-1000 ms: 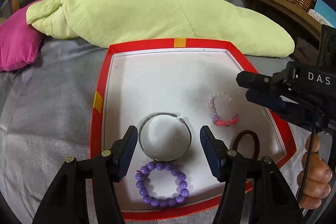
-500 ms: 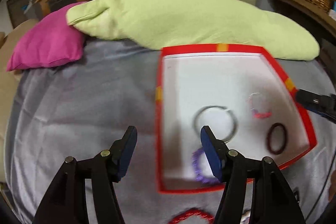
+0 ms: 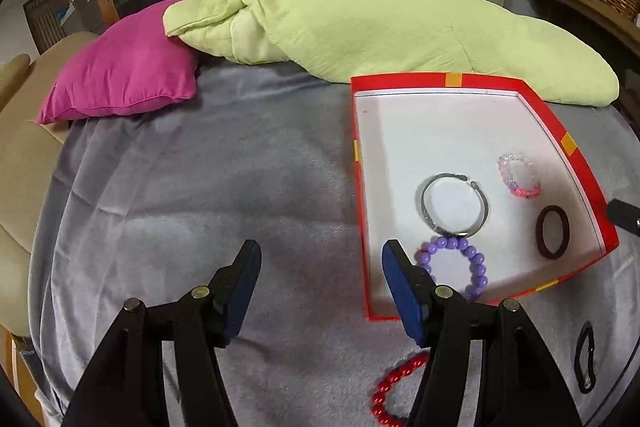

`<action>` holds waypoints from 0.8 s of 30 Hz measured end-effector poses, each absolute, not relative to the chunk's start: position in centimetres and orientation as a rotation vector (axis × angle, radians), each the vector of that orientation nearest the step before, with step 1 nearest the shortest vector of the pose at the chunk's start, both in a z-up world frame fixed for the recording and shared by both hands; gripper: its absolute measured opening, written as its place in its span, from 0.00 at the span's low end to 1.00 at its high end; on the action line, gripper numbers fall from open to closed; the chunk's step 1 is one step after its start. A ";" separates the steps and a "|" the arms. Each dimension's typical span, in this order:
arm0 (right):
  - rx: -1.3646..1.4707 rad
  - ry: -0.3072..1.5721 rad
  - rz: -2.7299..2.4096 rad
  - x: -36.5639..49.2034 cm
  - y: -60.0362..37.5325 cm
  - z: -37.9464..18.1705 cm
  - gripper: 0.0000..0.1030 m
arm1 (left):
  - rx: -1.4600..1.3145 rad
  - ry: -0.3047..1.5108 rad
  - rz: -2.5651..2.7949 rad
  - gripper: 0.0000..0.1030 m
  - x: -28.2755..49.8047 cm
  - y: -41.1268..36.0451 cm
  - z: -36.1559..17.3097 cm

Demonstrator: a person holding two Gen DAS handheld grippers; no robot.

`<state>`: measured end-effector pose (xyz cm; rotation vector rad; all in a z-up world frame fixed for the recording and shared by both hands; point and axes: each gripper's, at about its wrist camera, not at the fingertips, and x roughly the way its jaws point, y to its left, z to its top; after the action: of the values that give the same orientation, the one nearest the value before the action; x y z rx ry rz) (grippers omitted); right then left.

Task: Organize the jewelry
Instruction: 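Withdraw both tools from the tray toward the remaining bracelets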

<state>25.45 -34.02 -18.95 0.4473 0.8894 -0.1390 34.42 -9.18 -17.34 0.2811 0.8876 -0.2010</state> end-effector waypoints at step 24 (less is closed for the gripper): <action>0.463 1.060 -0.070 17.0 -32.1 -22.6 0.39 | 0.381 0.913 -0.230 0.62 28.1 -8.1 -18.9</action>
<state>16.96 -32.11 -22.56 0.4629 1.0604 -0.0695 28.06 -8.10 -18.88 0.3811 0.9127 -0.2296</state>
